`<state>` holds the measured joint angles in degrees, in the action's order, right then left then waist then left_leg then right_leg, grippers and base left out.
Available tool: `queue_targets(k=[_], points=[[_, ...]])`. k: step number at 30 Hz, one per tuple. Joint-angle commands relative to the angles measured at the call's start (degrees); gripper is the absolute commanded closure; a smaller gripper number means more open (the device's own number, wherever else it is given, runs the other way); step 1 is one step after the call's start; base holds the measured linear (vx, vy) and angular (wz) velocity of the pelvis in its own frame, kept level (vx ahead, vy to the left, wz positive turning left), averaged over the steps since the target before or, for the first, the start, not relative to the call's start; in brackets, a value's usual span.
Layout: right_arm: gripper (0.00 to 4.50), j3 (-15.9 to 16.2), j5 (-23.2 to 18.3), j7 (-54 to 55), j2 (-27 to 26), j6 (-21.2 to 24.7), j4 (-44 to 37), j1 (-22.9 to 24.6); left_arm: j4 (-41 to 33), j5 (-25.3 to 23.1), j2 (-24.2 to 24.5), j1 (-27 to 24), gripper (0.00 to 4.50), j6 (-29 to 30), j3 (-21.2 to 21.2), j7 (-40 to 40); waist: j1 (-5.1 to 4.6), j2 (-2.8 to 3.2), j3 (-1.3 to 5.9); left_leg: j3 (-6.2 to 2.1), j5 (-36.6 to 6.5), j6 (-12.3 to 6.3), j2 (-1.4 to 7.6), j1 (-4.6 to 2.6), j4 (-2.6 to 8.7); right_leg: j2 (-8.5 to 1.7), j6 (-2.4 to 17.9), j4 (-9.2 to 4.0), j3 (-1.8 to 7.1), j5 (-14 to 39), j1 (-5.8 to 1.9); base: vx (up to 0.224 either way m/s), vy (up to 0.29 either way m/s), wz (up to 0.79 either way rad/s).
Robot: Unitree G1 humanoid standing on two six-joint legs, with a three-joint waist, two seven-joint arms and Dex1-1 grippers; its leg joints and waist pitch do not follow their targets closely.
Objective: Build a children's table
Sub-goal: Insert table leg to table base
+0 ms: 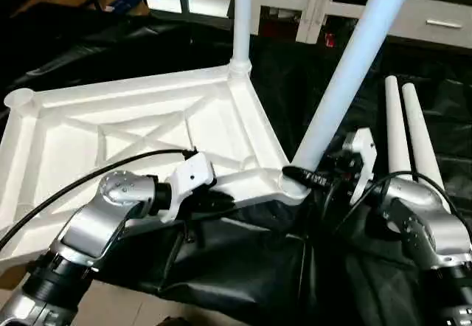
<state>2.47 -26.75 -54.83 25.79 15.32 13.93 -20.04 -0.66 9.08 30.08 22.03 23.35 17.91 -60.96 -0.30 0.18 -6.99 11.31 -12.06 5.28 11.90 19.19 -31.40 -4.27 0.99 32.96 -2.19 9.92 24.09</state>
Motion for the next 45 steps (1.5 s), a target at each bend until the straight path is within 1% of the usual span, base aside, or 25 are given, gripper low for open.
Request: queue_targets(k=[1, 4, 5, 6, 7, 8, 9, 12, 13, 14, 15, 16, 17, 18, 20, 21, 23, 25, 27, 29, 30, 33, 36, 42, 45], points=[[2.57, -2.15, -0.58, 7.4, -0.16, 7.09, 8.5, 2.04, -3.78, 2.54, -0.96, -0.08, 4.5, -1.32, 2.76, -4.07, 0.45, 0.69, 2.38, -0.08, -6.52, -5.02, 1.01, 0.4, 3.13, -2.28, 17.4, -2.74, 1.98, 2.92, -2.9, 0.0, 0.0, 0.0], [2.57, -2.4, -0.29, 6.73, 0.36, 7.27, 7.36, 2.46, -3.98, 2.47, -0.92, -0.3, 4.5, -1.25, 2.64, -4.06, 0.58, 0.6, 2.12, -0.04, -8.04, -4.94, 0.98, 0.41, 3.26, -2.45, 16.89, -3.06, 2.08, 5.77, -2.95, 0.0, 0.0, 0.0], [2.57, -3.82, -2.03, 6.98, 0.08, 8.14, 6.67, 2.43, -4.14, 2.48, -0.83, -0.44, 4.5, -1.16, 2.6, -4.03, 0.69, 0.39, 2.16, -0.05, -8.32, -4.82, 1.11, 0.36, 3.24, -2.49, 16.66, -3.14, 2.1, 6.81, -2.88, 0.0, 0.0, 0.0], [2.57, -3.82, -2.03, 6.98, 0.08, 8.14, 6.67, 2.43, -4.14, 2.48, -0.83, -0.44, 4.5, -1.16, 2.6, -4.03, 0.89, 0.5, 2.2, -0.04, -7.62, -4.81, 1.11, 0.27, 3.2, -2.49, 16.61, -3.04, 2.16, 6.56, -2.87, 0.0, 0.0, 0.0], [2.57, -9.02, -7.36, 9.21, -1.47, 12.76, 5.35, 1.53, -4.31, 2.48, -0.73, -0.65, 4.5, -1.04, 2.48, -3.99, 0.99, 0.56, 2.24, 0.02, -6.2, -4.99, 1.05, 0.25, 3.11, -2.44, 17.02, -2.82, 2.23, 4.66, -2.92, 0.0, 0.0, 0.0], [2.57, -9.02, -7.36, 9.21, -1.47, 12.76, 5.35, 1.53, -4.31, 2.48, -0.73, -0.65, 4.5, -1.04, 2.48, -3.99, 1.0, 0.54, 2.21, 0.03, -5.61, -5.25, 0.97, 0.28, 3.11, -2.36, 17.25, -2.76, 2.24, 3.79, -2.97, 0.0, 0.0, 0.0], [2.57, -12.9, -11.55, 10.64, -2.32, 16.24, 4.76, 0.67, -4.37, 2.41, -0.67, -0.83, 4.5, -1.05, 2.48, -3.95, 1.04, 0.49, 2.27, 0.05, -4.95, -5.52, 0.93, 0.31, 3.06, -2.36, 17.66, -2.62, 2.24, 2.62, -3.04, 0.0, 0.0, 0.0], [2.57, -17.12, -18.21, 11.12, -2.35, 20.51, 4.14, -0.16, -4.44, 2.42, -0.65, -0.92, 4.5, -1.0, 2.53, -3.92, 1.19, 0.41, 2.54, 0.07, -2.0, -6.52, 0.81, 0.45, 2.63, -2.28, 18.31, -2.07, 2.21, -1.36, -3.14, 0.0, 0.0, 0.0], [2.57, -18.03, -20.05, 11.02, -2.21, 21.72, 3.77, -0.29, -4.42, 2.42, -0.67, -0.89, 4.5, -0.99, 2.53, -3.92, 1.32, 0.51, 2.9, 0.05, 1.09, -7.52, 0.66, 0.58, 2.27, -2.19, 18.72, -1.55, 2.3, -5.39, -3.29, 0.0, 0.0, 0.0], [2.57, -18.63, -21.38, 10.97, -2.09, 22.54, 3.42, -0.36, -4.39, 2.43, -0.68, -0.87, 4.5, -0.98, 2.53, -3.91, 1.44, 0.64, 2.98, 0.05, 2.81, -8.23, 0.67, 0.58, 2.09, -2.14, 19.0, -1.3, 2.26, -7.76, -3.14, 0.0, 0.0, 0.0], [2.57, -19.63, -23.78, 10.6, -1.87, 23.7, 2.54, -0.39, -4.37, 2.42, -0.72, -0.84, 4.5, -0.97, 2.54, -3.88, 1.52, 0.51, 3.01, 0.08, 5.69, -9.66, 0.52, 0.81, 1.75, -1.9, 19.29, -0.89, 2.14, -11.56, -3.06, 0.0, 0.0, 0.0], [2.57, -19.93, -24.63, 10.45, -1.77, 24.16, 2.21, -0.38, -4.37, 2.42, -0.73, -0.84, 4.5, -0.97, 2.53, -3.88, 1.59, 0.47, 2.97, 0.11, 6.19, -10.37, 0.46, 0.87, 1.67, -1.92, 19.42, -0.8, 2.14, -12.5, -3.05, 0.0, 0.0, 0.0], [2.57, -22.59, -32.28, 9.22, -0.87, 28.16, -0.74, -0.39, -4.39, 2.45, -0.81, -0.85, 4.5, -0.97, 2.52, -3.84, 1.87, 0.5, 2.96, 0.11, 6.8, -11.32, 0.46, 0.94, 1.56, -2.02, 19.48, -0.7, 2.17, -13.11, -3.05, 0.0, 0.0, 0.0], [2.57, -24.04, -35.49, 8.88, -0.66, 30.32, -2.15, -0.51, -4.41, 2.45, -0.84, -0.86, 4.5, -0.96, 2.53, -3.83, 2.37, 0.43, 3.22, 0.19, 7.52, -12.29, 0.5, 0.78, 1.27, -1.92, 19.59, -0.42, 2.27, -14.16, -2.99, 0.0, 0.0, 0.0], [2.57, -26.3, -41.88, 8.08, -0.12, 33.88, -4.78, -0.7, -4.42, 2.41, -0.92, -0.93, 4.5, -0.97, 2.6, -3.81, 3.08, 0.49, 2.97, 0.3, 8.3, -13.88, 0.55, 0.99, 0.94, -1.77, 19.58, -0.19, 2.26, -14.95, -2.58, 0.0, 0.0, 0.0], [2.57, -27.44, -44.63, 8.09, -0.05, 35.78, -5.72, -0.92, -4.38, 2.37, -0.99, -0.93, 4.5, -0.97, 2.64, -3.83, 3.31, 0.77, 2.68, 0.2, 7.33, -14.03, 0.65, 1.22, 0.96, -1.94, 19.19, -0.31, 2.08, -12.09, -2.44, 0.0, 0.0, 0.0], [2.57, -28.25, -46.82, 7.76, 0.16, 37.24, -6.43, -1.01, -4.35, 2.33, -1.06, -0.93, 4.5, -0.98, 2.69, -3.84, 3.39, 0.67, 2.56, 0.23, 5.21, -13.22, 0.7, 1.16, 1.13, -2.08, 18.48, -0.74, 1.97, -7.13, -2.48, 0.0, 0.0, 0.0], [2.57, -29.25, -49.29, 7.13, 0.66, 39.59, -7.2, -1.14, -4.29, 2.28, -1.19, -0.88, 4.5, -0.96, 2.78, -3.86, 3.45, 0.73, 2.43, 0.23, 3.37, -11.26, 0.75, 1.07, 1.29, -2.15, 17.63, -1.2, 1.96, -2.22, -2.36, 0.0, 0.0, 0.0], [2.57, -29.75, -52.84, 7.08, 1.51, 42.75, -8.27, -0.93, -4.25, 2.33, -1.29, -0.78, 4.5, -0.88, 2.84, -3.87, 3.48, 0.68, 2.4, 0.2, 2.23, -9.43, 0.68, 1.08, 1.41, -2.18, 16.97, -1.39, 2.05, -0.04, -2.44, 0.0, 0.0, 0.0], [2.57, -29.97, -54.08, 7.45, 1.61, 43.5, -8.54, -0.86, -4.26, 2.37, -1.28, -0.77, 4.5, -0.87, 2.85, -3.89, 3.52, 0.68, 2.5, 0.19, 2.65, -9.12, 0.63, 1.06, 1.35, -2.09, 16.76, -1.29, 2.1, -0.69, -2.44, 0.0, 0.0, 0.0], [2.57, -29.97, -54.08, 7.45, 1.61, 43.5, -8.54, -0.86, -4.26, 2.37, -1.28, -0.77, 4.5, -0.87, 2.85, -3.89, 3.56, 0.68, 2.59, 0.17, 3.4, -9.14, 0.57, 1.1, 1.27, -2.07, 16.72, -1.12, 2.1, -2.05, -2.47, 0.0, 0.0, 0.0], [2.57, -31.12, -59.19, 8.79, 1.69, 45.46, -9.1, -1.15, -4.2, 2.24, -1.35, -0.75, 4.5, -0.95, 2.77, -3.88, 3.67, 0.61, 2.8, 0.16, 5.64, -10.13, 0.39, 1.17, 1.04, -1.96, 17.04, -0.78, 2.1, -5.63, -2.51, 0.0, 0.0, 0.0], [2.57, -31.95, -63.99, 9.96, 1.62, 46.87, -9.74, -1.43, -4.22, 2.18, -1.38, -0.73, 4.5, -0.93, 2.79, -3.79, 3.8, 0.55, 2.83, 0.14, 5.92, -10.79, 0.38, 1.3, 0.96, -1.97, 17.11, -0.73, 2.01, -5.83, -2.53, 0.0, 0.0, 0.0], [2.57, -31.81, -64.86, 9.75, 2.4, 48.44, -9.86, -1.51, -3.95, 2.21, -1.44, -0.49, 4.5, -1.07, 2.86, -3.7, 3.84, 0.48, 2.86, 0.11, 5.94, -10.32, 0.29, 1.4, 0.94, -1.93, 16.71, -0.76, 1.96, -4.68, -2.63, 0.0, 0.0, 0.0], [2.57, -31.79, -66.88, 10.76, 2.66, 48.89, -9.66, -1.37, -3.92, 2.25, -1.42, -0.44, 4.5, -1.07, 2.9, -3.69, 3.87, 0.42, 2.96, 0.09, 6.45, -10.61, 0.24, 1.44, 0.84, -1.97, 16.73, -0.66, 1.96, -5.38, -2.67, 0.0, 0.0, 0.0]])
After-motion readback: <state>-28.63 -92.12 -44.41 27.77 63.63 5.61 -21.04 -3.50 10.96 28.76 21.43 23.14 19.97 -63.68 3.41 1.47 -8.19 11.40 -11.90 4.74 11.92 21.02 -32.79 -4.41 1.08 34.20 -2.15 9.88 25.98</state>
